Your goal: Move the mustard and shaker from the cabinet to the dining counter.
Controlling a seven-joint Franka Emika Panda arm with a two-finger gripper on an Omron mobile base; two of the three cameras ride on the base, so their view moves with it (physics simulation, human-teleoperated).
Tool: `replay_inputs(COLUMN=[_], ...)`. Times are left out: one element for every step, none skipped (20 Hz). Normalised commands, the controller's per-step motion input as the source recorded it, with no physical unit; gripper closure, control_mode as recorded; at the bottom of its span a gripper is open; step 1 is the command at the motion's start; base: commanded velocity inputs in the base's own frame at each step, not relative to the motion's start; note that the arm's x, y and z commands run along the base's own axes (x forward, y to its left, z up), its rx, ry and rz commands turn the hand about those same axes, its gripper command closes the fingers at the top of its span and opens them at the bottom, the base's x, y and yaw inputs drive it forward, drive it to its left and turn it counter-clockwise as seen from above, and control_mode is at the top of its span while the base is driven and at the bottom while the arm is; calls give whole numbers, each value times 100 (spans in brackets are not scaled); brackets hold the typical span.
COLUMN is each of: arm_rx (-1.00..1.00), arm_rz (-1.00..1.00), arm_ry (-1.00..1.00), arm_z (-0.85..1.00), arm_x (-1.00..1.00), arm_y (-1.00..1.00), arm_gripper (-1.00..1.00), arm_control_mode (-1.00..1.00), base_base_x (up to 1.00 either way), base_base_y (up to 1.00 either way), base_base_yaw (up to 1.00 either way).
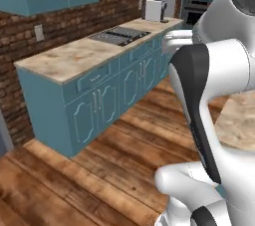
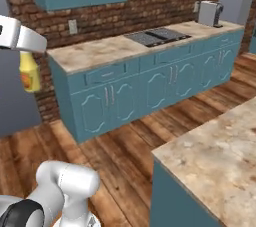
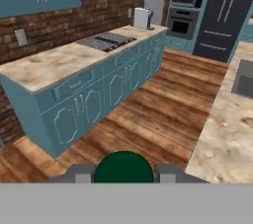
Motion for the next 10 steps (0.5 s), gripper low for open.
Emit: replay_inputs(arm_rx=[0,0,0,0,0,0,0,0,0,0], arm_rz=[0,0,0,0,0,0,0,0,0,0], arm_ry=[0,0,0,0,0,0,0,0,0,0], arm_z=[0,0,0,0,0,0,0,0,0,0], arm_x=[0,0,0,0,0,0,0,0,0,0], arm_y=[0,0,0,0,0,0,0,0,0,0], arm_gripper=[100,100,100,100,100,100,100,100,100,100], arm_control_mode=[100,100,100,100,100,100,100,100,100,100], base_base_x=[0,0,0,0,0,0,0,0,0,0], base_base_y=[-54,-54,-54,-54,-53,-53,-52,-49,-51,-53], base_base_yaw=[-71,-71,-71,-69,-69,-69,-67,-63,-53,-43])
